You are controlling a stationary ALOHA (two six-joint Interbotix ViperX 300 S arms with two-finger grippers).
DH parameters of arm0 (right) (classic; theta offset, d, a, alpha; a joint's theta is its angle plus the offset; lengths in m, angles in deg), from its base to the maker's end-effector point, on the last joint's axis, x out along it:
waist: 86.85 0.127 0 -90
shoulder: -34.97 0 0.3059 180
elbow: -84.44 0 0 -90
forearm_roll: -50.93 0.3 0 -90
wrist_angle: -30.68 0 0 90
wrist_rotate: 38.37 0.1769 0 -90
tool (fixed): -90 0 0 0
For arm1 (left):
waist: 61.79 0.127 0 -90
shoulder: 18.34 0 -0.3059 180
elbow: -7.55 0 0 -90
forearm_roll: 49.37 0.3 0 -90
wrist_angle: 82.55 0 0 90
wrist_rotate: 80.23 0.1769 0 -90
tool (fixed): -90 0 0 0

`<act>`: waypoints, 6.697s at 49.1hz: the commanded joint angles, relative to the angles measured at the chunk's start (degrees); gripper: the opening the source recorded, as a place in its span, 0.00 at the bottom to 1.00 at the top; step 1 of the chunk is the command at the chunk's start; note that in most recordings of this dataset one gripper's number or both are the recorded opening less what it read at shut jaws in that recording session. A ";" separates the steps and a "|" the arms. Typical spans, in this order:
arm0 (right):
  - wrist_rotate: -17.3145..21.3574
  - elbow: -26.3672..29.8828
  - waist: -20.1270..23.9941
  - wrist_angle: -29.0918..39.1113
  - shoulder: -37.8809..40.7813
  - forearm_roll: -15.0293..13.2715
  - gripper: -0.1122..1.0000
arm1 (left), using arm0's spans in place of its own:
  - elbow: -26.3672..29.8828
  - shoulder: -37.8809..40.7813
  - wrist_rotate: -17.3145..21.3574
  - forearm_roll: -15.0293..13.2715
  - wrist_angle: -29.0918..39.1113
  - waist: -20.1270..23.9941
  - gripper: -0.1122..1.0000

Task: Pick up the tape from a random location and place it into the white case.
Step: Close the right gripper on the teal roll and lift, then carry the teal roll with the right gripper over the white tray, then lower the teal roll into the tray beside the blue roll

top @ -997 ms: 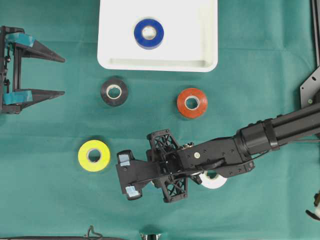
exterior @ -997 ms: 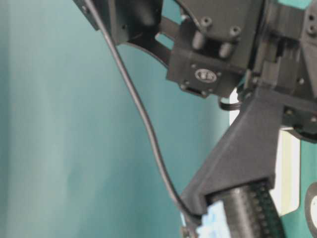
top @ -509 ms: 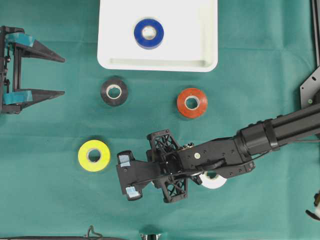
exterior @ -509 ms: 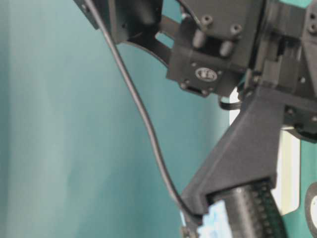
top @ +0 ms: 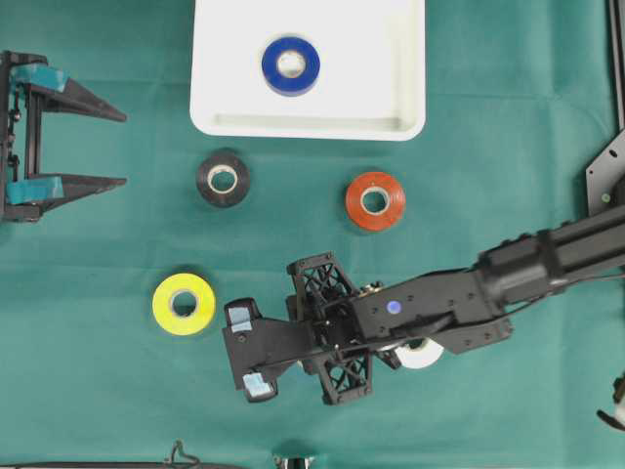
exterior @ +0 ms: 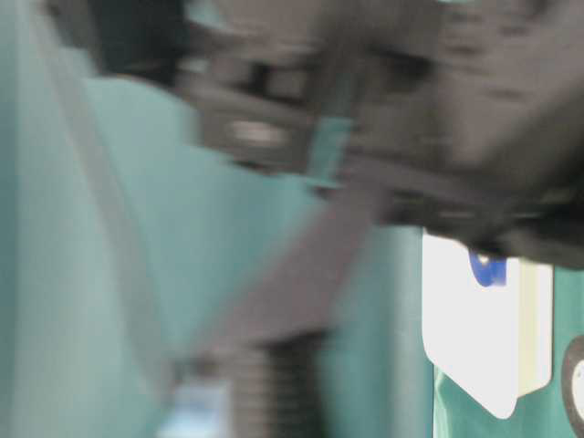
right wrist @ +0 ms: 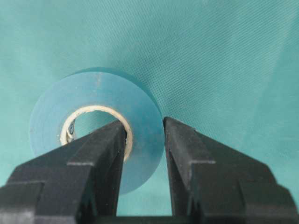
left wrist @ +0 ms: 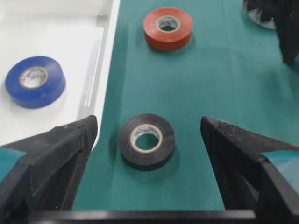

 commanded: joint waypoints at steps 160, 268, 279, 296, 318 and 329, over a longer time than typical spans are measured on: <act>-0.97 14.50 -30.94 19.86 -9.76 -9.49 0.33 | 0.62 0.09 -0.09 -0.09 1.76 0.09 0.99; -0.18 -7.91 -42.19 9.40 -22.59 -10.46 0.33 | 0.79 0.09 -0.18 -0.44 1.32 0.09 0.99; -0.09 -10.72 -42.19 4.92 -22.50 -10.46 0.33 | 0.79 0.09 -0.18 -0.35 1.32 0.09 0.99; 2.37 -17.23 -42.54 -4.13 -18.63 -10.46 0.33 | 0.79 0.09 -0.18 -0.35 1.23 0.09 0.99; 4.13 -21.80 -43.86 -12.66 -13.71 -10.46 0.33 | 0.70 0.09 -0.79 -0.35 1.32 0.09 0.99; 4.13 -21.97 -43.86 -13.80 -13.01 -10.46 0.33 | 0.70 0.09 -0.88 -0.35 1.32 0.09 0.99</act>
